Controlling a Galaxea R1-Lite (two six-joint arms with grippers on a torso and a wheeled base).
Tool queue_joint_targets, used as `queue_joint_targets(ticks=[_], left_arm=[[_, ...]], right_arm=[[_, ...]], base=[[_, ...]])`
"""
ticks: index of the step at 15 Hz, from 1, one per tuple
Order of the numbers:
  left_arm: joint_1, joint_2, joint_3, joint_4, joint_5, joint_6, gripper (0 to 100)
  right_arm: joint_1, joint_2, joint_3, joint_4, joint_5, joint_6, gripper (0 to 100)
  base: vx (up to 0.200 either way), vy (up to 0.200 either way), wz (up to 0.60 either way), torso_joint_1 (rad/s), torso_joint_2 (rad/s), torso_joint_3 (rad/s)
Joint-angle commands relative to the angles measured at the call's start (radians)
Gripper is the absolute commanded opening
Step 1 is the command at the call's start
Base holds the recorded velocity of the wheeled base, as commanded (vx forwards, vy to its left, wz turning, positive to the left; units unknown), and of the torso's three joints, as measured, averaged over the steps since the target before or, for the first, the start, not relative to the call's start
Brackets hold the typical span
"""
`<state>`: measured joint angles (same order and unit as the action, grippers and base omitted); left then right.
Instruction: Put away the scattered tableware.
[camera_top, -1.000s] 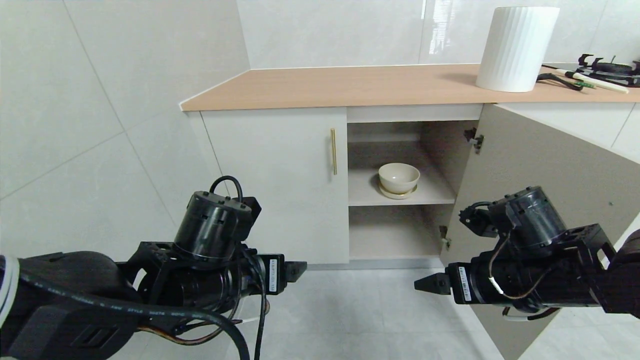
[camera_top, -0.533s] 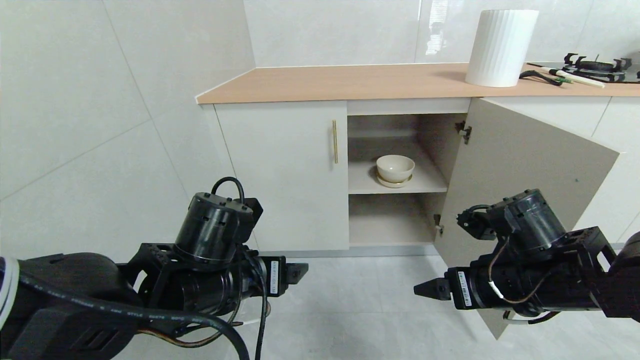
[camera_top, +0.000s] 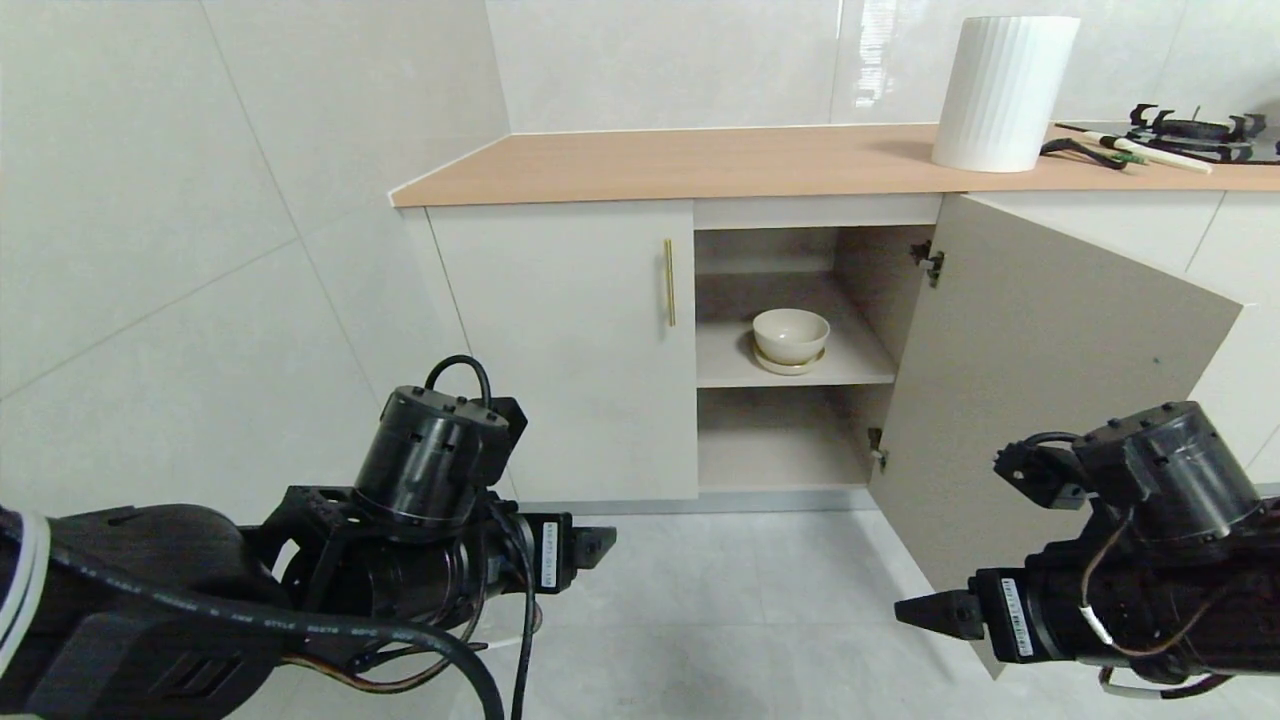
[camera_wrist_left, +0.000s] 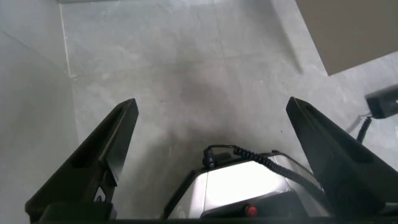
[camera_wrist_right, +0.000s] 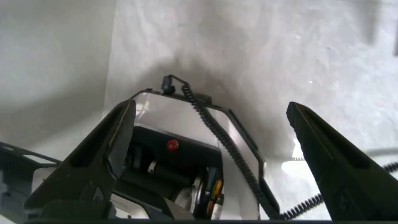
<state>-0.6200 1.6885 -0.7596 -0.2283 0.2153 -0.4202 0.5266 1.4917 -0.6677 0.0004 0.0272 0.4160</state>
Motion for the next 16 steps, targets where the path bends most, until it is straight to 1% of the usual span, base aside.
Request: queue_joint_targets(ticks=[1, 5, 6, 8, 10, 16], left_arm=[[-0.001, 0.005, 0.0, 0.0, 0.001, 0.0, 100], [-0.014, 0.017, 0.0, 0.0, 0.001, 0.0, 100], [-0.014, 0.023, 0.0, 0.0, 0.003, 0.0, 100], [-0.014, 0.023, 0.0, 0.0, 0.003, 0.0, 100], [-0.014, 0.025, 0.0, 0.0, 0.003, 0.0, 100], [-0.014, 0.031, 0.0, 0.0, 0.003, 0.0, 100]], right_arm=[[-0.013, -0.048, 0.014, 0.001, -0.001, 0.0, 100], [-0.142, -0.022, 0.025, 0.006, 0.002, -0.013, 100], [-0.162, -0.018, 0.023, 0.004, 0.002, -0.029, 100], [-0.168, -0.007, 0.023, 0.004, 0.003, -0.031, 100], [-0.203, 0.016, 0.022, 0.004, 0.003, -0.042, 100], [-0.339, 0.093, 0.0, 0.001, 0.003, -0.105, 100]], base=[[0.0, 0.0, 0.0, 0.0, 0.0, 0.0], [0.0, -0.2, 0.0, 0.006, 0.0, 0.005], [0.0, -0.2, 0.0, 0.007, 0.01, -0.002], [0.0, -0.2, 0.0, -0.002, 0.0, 0.002], [0.0, -0.2, 0.0, 0.002, 0.0, 0.005], [0.0, -0.2, 0.0, 0.003, 0.0, 0.003]])
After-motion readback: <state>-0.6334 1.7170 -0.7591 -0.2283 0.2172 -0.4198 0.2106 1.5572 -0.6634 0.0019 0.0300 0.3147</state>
